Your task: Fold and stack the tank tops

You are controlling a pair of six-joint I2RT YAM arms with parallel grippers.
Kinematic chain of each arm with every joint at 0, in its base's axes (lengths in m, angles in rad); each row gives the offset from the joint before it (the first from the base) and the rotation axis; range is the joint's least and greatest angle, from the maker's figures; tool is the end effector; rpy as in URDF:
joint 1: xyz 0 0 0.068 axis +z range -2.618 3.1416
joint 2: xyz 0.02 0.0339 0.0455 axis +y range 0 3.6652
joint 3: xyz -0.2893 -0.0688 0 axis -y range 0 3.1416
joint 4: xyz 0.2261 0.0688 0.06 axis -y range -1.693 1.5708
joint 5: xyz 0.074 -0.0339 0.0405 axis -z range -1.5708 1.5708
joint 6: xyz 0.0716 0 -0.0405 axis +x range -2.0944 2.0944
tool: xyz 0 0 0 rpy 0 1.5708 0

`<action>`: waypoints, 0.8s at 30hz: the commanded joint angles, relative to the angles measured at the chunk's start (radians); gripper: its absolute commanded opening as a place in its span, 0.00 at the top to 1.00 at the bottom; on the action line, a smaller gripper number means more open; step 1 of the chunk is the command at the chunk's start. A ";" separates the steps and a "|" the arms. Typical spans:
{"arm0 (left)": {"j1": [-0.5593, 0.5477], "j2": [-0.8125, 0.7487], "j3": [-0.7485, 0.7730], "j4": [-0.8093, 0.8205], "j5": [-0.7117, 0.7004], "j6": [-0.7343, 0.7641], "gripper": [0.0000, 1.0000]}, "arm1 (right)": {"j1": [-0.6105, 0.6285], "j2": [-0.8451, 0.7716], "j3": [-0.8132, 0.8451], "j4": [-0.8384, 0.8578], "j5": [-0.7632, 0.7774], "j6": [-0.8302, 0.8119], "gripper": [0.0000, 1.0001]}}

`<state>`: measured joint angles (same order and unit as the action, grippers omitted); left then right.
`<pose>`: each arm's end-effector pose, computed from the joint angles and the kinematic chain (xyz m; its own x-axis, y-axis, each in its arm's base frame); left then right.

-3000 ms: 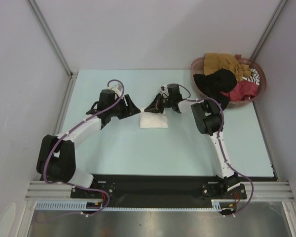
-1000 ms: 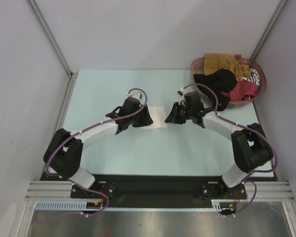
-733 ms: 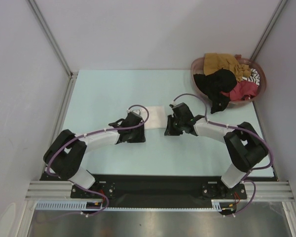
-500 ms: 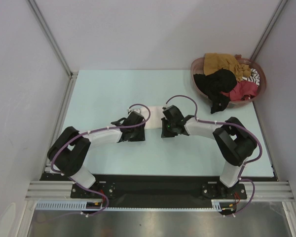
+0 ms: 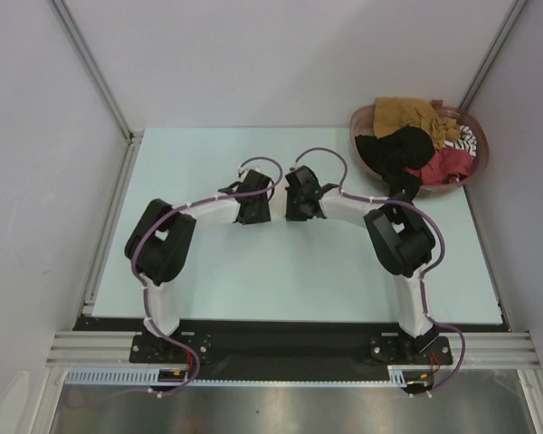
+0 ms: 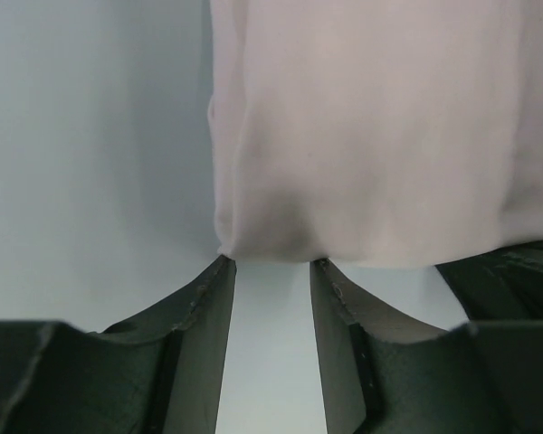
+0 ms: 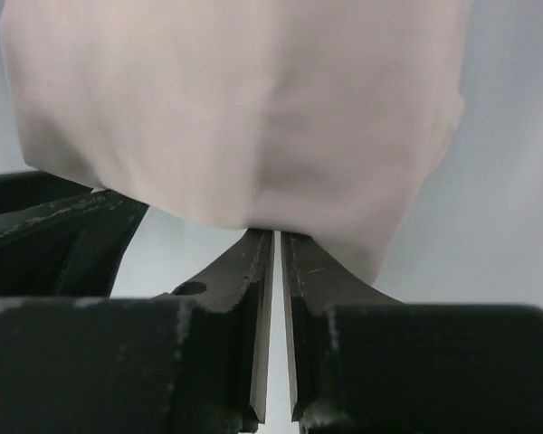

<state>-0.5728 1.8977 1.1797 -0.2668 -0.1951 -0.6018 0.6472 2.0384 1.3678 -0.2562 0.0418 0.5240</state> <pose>0.3457 -0.2064 0.1637 -0.8272 -0.1274 -0.5473 -0.0324 0.9831 -0.1799 0.3626 0.2703 0.1619 -0.8438 -0.0111 -0.5366 -0.1851 0.9445 0.2715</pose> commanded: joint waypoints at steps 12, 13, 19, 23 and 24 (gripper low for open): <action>0.180 0.412 0.605 -0.152 0.037 0.045 0.55 | -0.184 0.390 0.580 -0.110 -0.121 0.002 0.87; 0.185 0.440 0.692 -0.169 0.033 0.049 0.55 | -0.184 0.425 0.644 -0.121 -0.125 0.005 0.87; 0.226 0.471 0.757 -0.221 0.036 0.046 0.55 | -0.193 0.468 0.757 -0.164 -0.141 0.013 0.87; 0.228 0.327 0.559 -0.126 0.043 0.042 0.55 | -0.207 0.352 0.630 -0.123 -0.138 0.018 0.87; 0.228 0.269 0.522 -0.102 0.054 0.039 0.55 | -0.211 0.326 0.598 -0.088 -0.146 0.019 0.87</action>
<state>-0.3481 2.3081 1.8011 -0.3786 -0.1539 -0.5747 0.4473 2.4748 2.0361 -0.3408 -0.0917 0.5419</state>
